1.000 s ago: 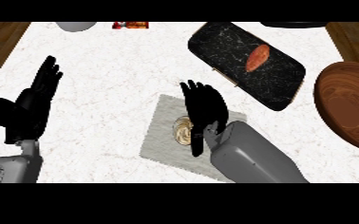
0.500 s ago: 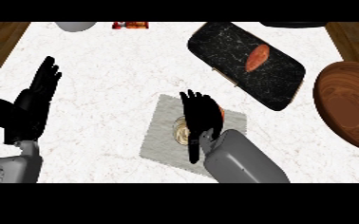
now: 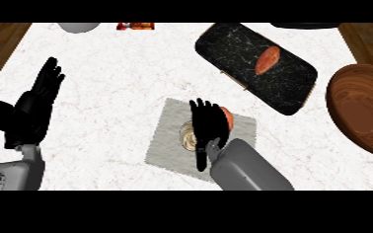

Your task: Pick the cupcake from the placemat and place it in the bowl

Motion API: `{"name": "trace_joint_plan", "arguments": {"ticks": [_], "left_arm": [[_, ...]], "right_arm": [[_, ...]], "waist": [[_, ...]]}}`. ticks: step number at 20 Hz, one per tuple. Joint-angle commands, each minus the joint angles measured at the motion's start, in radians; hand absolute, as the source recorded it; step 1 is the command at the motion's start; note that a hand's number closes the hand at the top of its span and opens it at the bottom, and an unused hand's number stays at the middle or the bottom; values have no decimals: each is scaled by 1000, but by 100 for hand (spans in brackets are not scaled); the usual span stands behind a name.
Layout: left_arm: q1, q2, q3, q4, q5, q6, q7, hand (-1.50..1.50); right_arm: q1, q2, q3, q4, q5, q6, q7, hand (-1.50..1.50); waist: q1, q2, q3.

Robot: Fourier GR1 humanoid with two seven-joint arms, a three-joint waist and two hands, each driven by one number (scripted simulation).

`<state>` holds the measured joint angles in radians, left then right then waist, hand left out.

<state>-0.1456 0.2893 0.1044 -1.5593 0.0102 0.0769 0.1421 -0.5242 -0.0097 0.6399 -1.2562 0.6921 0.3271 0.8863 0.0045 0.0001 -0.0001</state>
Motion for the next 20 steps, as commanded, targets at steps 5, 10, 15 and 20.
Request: {"name": "trace_joint_plan", "arguments": {"ticks": [5,10,15,20], "left_arm": [[-7,-11,35,39,-13,-18,-44,0],[-8,15,56,46,-7,-55,-52,0],[60,-50,13,-65,-27,-29,-1,0],[-36,-32,39,18,-37,-29,27,0]], "right_arm": [[-73,10,-27,133,-91,-36,-15,150],[-59,9,49,205,-89,-108,-147,150],[-141,9,-6,291,-95,-123,-213,150],[-98,9,13,276,-18,-228,-220,150]], "waist": [[4,1,0],[7,2,0],[8,1,0],[-2,0,0]]}}
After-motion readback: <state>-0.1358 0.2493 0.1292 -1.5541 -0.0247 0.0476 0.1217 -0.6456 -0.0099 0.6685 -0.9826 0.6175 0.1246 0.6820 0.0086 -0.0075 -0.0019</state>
